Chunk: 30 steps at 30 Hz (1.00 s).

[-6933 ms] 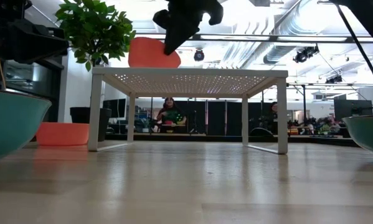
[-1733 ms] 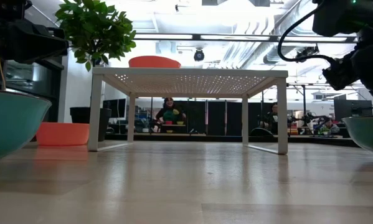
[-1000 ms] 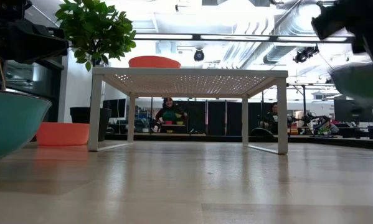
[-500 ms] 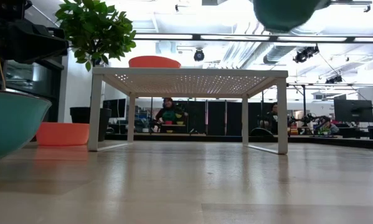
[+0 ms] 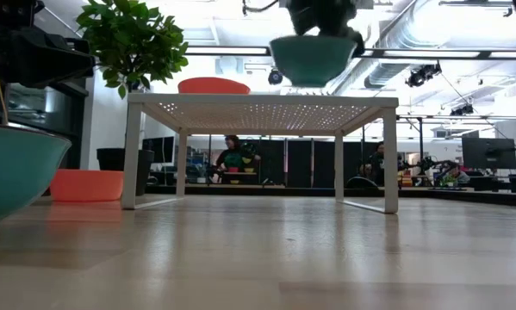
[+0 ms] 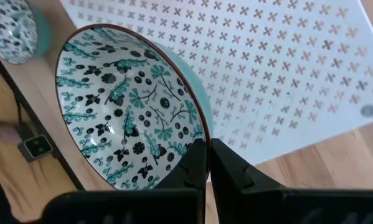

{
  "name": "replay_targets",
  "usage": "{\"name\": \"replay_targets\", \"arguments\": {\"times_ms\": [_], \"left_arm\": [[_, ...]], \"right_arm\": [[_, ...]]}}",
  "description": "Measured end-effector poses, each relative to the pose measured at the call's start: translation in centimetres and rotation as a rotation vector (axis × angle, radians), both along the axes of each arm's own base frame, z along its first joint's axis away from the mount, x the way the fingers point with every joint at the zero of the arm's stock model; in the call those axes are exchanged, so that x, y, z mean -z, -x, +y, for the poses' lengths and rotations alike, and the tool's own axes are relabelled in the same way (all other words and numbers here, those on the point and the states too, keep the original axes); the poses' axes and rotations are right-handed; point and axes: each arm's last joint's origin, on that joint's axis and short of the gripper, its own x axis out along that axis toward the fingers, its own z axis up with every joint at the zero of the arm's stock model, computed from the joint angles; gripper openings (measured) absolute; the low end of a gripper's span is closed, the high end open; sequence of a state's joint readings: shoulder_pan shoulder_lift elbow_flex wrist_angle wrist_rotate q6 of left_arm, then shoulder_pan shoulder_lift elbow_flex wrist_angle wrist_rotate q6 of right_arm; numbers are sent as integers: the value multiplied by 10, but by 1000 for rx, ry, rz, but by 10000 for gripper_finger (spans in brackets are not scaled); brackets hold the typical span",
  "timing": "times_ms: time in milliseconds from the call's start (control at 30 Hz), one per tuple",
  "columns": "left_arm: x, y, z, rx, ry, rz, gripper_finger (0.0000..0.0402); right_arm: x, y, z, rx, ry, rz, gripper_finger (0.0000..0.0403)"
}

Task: Pick & Place Mini bowls
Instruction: Put the top blue patterned bowl on the shelf

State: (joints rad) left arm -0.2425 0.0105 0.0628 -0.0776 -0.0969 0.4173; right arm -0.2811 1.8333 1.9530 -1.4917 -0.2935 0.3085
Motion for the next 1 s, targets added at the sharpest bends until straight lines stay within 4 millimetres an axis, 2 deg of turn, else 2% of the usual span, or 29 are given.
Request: {"name": "replay_targets", "arguments": {"times_ms": [133,467,1000], "left_arm": [[0,0,0,1,0,0,9],[0,0,0,0,0,0,9],[0,0,0,0,0,0,9]], "right_arm": [[12,-10,-14,-12,-29,17,0],[14,-1,-37,25,-29,42,0],[15,5,-49,35,-9,60,0]]}}
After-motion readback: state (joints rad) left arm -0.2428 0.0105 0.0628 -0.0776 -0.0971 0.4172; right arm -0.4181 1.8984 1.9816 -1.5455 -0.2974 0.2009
